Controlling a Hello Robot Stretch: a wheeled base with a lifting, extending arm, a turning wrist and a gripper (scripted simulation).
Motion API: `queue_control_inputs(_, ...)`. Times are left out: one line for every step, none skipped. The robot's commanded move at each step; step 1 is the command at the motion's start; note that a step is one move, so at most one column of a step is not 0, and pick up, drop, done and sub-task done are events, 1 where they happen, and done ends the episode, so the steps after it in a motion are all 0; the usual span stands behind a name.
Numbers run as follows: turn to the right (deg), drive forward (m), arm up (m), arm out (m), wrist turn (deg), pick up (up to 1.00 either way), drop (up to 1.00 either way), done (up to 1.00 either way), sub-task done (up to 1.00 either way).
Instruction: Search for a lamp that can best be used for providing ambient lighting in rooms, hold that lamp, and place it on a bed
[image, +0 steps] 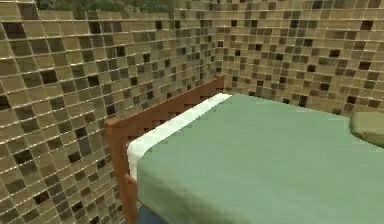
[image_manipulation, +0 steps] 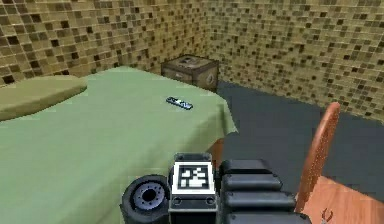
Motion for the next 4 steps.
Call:
queue_control_inputs(-45.0,0.0,0.0,0.0,0.0,0.0,0.0,0.0,0.0)
queue_control_inputs(-9.0,0.0,0.0,0.0,0.0,0.0,0.0,0.0,0.0)
queue_control_inputs(45.0,0.0,0.0,0.0,0.0,0.0,0.0,0.0,0.0)
queue_control_inputs(30.0,0.0,0.0,0.0,0.0,0.0,0.0,0.0,0.0)
